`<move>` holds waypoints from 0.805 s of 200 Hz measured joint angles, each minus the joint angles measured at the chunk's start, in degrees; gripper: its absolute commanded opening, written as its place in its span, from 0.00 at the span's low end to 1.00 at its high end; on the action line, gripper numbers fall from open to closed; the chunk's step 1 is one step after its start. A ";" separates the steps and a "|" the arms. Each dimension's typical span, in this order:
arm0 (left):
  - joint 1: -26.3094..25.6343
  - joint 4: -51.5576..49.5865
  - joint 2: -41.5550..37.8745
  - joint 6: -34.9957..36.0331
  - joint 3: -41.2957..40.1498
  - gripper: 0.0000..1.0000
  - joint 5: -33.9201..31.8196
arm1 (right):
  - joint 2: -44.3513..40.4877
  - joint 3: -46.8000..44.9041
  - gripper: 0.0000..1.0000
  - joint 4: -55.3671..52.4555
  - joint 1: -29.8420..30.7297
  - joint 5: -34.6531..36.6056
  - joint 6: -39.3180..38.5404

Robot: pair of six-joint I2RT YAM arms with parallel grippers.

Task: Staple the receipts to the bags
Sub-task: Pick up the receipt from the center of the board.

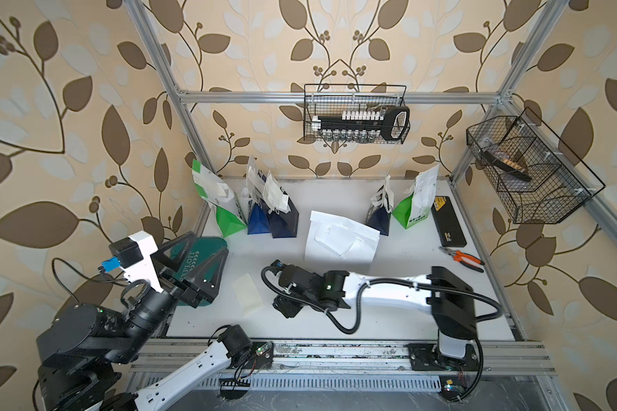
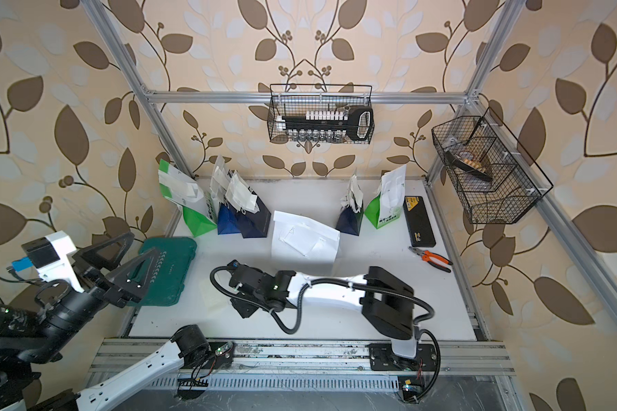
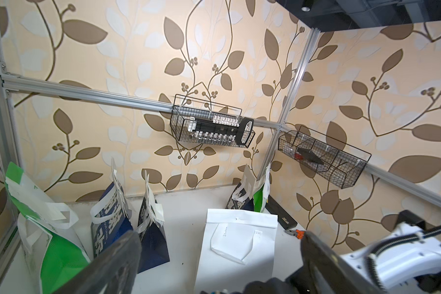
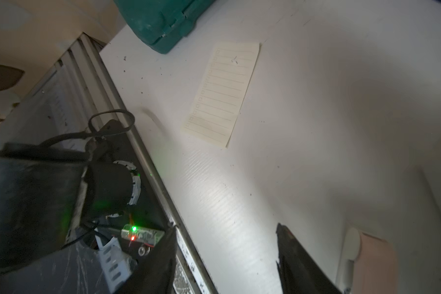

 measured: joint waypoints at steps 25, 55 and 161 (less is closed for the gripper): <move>0.00 -0.68 -0.42 0.00 1.11 0.99 0.39 | 13.31 14.95 0.64 -1.38 -2.75 -3.19 -1.42; 0.00 -2.45 0.07 0.22 1.81 0.99 0.55 | 25.22 29.66 0.65 -4.74 -4.11 -4.37 -2.80; 0.00 -3.72 0.39 0.87 1.81 0.99 0.52 | 41.42 55.41 0.49 -18.27 -0.20 5.20 -9.97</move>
